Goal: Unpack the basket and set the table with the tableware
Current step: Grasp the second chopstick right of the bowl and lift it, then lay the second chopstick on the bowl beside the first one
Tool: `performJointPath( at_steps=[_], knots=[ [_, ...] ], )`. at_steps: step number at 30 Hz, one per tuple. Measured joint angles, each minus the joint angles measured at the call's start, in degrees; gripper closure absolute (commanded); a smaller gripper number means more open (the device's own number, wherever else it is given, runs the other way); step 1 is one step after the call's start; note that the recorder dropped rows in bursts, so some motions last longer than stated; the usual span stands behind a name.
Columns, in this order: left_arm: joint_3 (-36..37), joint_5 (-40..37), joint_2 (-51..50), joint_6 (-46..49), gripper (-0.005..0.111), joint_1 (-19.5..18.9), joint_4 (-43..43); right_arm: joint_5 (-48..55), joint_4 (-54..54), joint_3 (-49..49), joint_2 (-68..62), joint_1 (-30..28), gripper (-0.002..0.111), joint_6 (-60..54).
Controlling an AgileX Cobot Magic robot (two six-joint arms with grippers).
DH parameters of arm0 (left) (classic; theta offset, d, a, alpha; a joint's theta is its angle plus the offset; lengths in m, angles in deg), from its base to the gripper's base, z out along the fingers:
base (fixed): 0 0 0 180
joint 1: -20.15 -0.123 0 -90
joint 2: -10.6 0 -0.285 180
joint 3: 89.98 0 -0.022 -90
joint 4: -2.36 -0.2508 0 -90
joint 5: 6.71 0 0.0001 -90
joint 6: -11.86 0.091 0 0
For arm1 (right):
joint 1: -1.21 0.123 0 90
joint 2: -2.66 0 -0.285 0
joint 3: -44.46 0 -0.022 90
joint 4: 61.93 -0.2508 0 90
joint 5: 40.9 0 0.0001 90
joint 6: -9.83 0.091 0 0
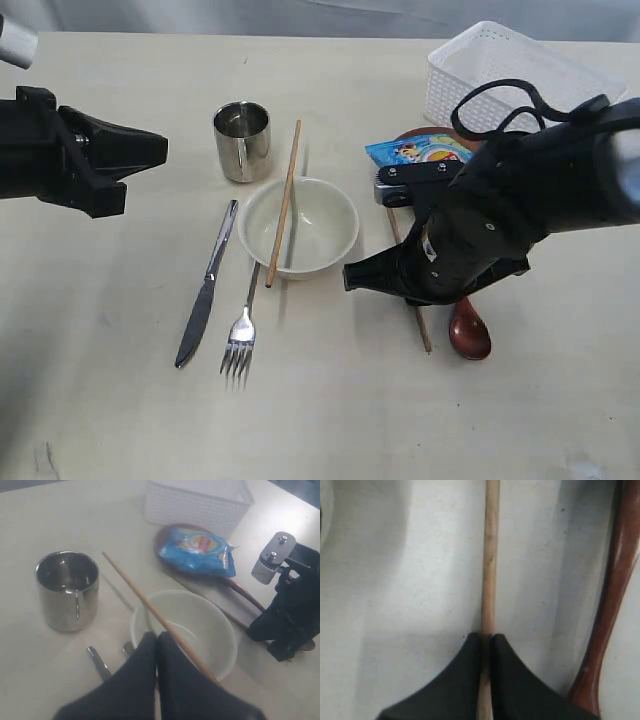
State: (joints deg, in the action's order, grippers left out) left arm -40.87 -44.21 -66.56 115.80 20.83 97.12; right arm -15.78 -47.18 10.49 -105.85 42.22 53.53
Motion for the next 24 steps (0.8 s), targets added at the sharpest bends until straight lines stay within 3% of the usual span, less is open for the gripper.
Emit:
performJointPath(
  at_steps=[8,17,24],
  knots=[
    [0.0,0.0,0.0,0.0,0.107,0.0,0.0,0.4,-1.6,0.0,2.6,0.0,0.109,0.0],
    [0.0,0.0,0.0,0.0,0.107,0.0,0.0,0.4,-4.5,0.0,16.0,0.0,0.109,-1.2],
    [0.0,0.0,0.0,0.0,0.107,0.0,0.0,-5.2,-12.1,0.0,22.6,0.5,0.109,-1.5]
  ],
)
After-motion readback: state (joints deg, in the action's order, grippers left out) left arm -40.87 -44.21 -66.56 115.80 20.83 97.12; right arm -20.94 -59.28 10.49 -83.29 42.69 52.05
